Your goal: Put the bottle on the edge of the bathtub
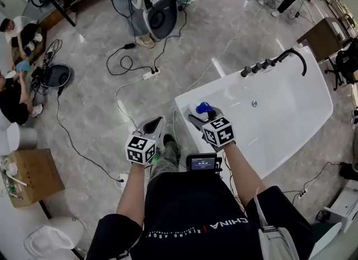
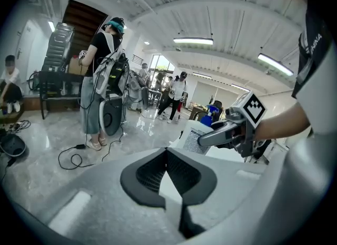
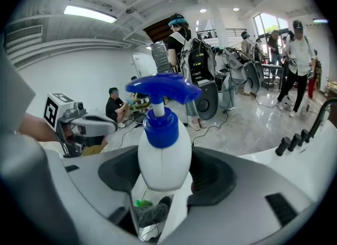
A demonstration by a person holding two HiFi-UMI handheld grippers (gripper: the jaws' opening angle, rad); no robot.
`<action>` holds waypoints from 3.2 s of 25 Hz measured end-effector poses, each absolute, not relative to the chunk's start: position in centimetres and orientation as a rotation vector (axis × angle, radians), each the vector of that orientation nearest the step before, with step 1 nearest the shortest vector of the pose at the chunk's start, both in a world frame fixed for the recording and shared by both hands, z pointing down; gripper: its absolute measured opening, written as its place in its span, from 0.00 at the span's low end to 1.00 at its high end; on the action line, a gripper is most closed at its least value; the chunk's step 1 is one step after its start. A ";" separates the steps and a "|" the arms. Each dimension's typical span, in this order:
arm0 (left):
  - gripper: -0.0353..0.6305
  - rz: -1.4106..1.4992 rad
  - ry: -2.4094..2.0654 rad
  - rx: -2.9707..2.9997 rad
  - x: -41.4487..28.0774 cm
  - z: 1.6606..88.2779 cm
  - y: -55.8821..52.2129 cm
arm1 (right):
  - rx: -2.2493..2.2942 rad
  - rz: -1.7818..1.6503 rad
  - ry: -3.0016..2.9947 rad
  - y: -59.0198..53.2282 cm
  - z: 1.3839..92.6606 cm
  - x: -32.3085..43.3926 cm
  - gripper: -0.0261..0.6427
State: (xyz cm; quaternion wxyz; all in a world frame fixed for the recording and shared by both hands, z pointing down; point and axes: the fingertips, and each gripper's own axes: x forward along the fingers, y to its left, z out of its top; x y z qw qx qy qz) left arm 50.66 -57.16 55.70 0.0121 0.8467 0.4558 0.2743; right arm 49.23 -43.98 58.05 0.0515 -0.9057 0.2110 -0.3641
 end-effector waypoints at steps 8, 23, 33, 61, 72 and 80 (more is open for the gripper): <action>0.07 0.922 1.571 2.548 57.3 58.6 -54.8 | -2.786 -1.172 0.444 -41.0 62.0 55.5 0.44; 0.07 1.033 1.584 2.488 60.2 67.6 -48.5 | -2.825 -1.250 0.331 -36.3 74.3 61.1 0.44; 0.07 1.064 1.543 2.478 59.8 70.3 -47.6 | -2.889 -1.225 0.345 -36.8 76.3 62.0 0.44; 0.07 1.016 1.489 2.526 59.5 66.8 -49.8 | -2.900 -1.214 0.314 -35.6 72.9 60.1 0.56; 0.07 0.967 1.509 2.565 57.9 60.7 -50.2 | -2.833 -1.196 0.369 -34.9 65.6 54.2 0.31; 0.07 0.950 1.532 2.564 55.0 58.1 -50.3 | -2.746 -1.159 0.441 -36.6 61.6 50.3 0.06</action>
